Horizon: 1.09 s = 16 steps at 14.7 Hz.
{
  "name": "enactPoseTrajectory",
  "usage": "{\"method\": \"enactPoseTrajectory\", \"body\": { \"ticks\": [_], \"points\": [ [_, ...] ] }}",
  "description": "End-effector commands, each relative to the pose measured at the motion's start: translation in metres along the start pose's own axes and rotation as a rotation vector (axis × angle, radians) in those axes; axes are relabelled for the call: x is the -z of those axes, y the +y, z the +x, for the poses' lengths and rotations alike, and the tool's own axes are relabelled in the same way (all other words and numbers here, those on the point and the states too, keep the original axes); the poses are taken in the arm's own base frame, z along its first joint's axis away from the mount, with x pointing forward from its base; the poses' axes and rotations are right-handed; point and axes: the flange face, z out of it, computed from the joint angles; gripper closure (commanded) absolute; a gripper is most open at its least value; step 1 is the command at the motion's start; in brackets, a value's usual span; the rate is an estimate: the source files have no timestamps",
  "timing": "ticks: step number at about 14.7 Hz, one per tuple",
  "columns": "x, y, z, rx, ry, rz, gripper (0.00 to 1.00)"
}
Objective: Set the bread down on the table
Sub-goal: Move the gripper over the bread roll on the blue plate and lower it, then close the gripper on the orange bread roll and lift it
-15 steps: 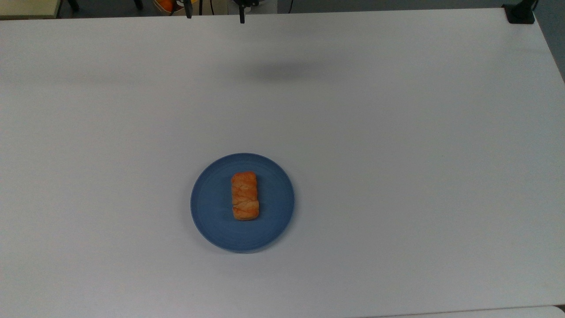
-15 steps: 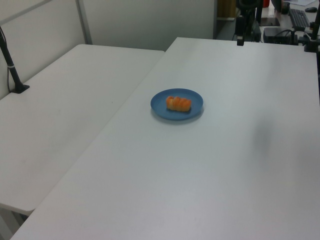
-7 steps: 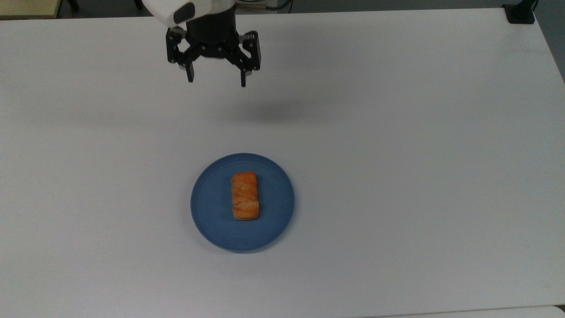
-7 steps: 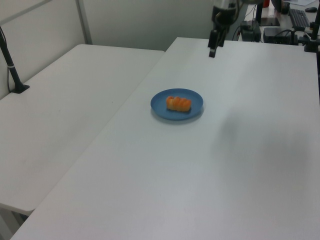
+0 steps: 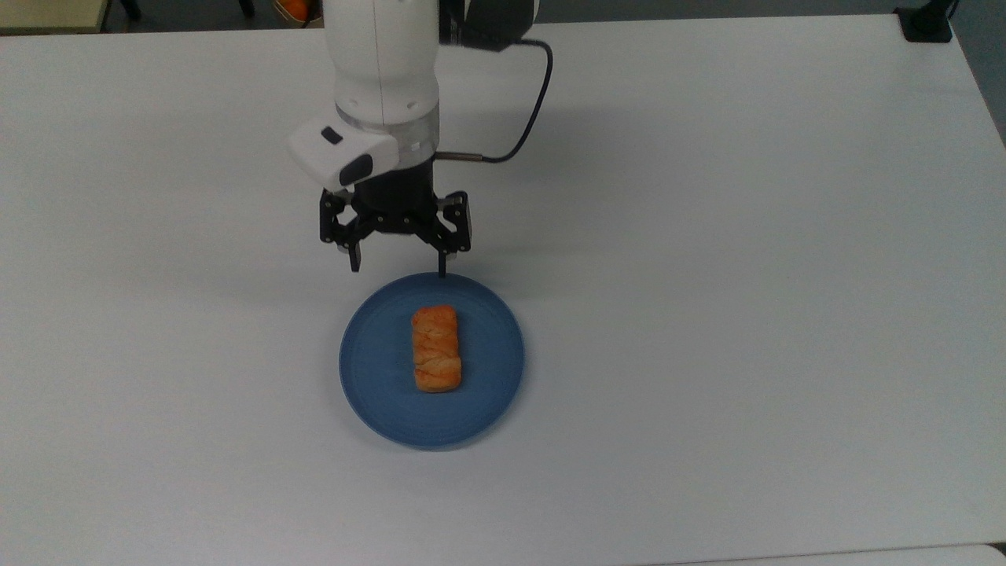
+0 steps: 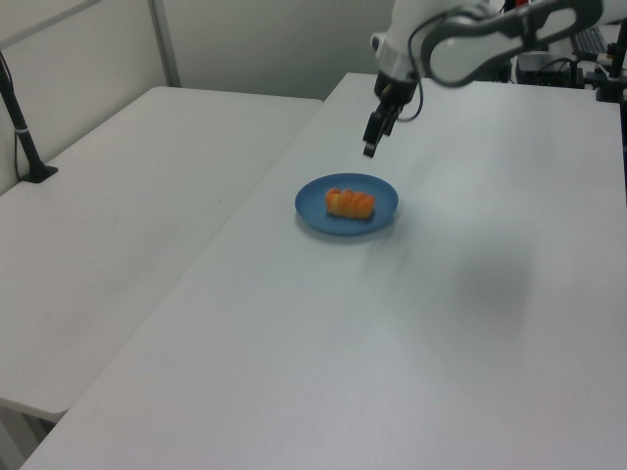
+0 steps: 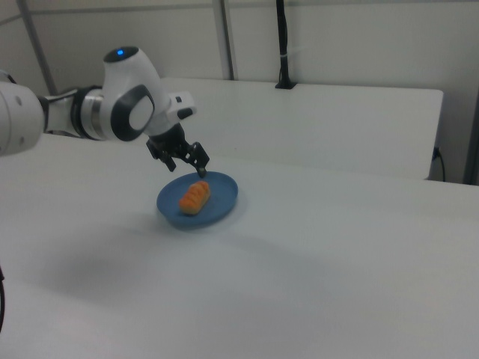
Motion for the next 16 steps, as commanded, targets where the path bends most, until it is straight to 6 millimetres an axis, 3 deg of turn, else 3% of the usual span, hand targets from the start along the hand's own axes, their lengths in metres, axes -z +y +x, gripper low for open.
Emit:
{"method": "enactPoseTrajectory", "body": {
  "ticks": [1, 5, 7, 12, 16],
  "points": [
    [-0.037, -0.013, 0.005, 0.026, 0.037, 0.012, 0.00],
    [-0.086, -0.030, 0.001, 0.052, 0.071, 0.015, 0.00],
    [-0.102, -0.040, -0.003, 0.070, 0.077, 0.017, 0.00],
    [-0.126, -0.042, -0.007, 0.074, 0.093, 0.015, 0.00],
    [-0.123, -0.040, -0.006, 0.066, 0.097, 0.016, 0.46]
  ]
}}
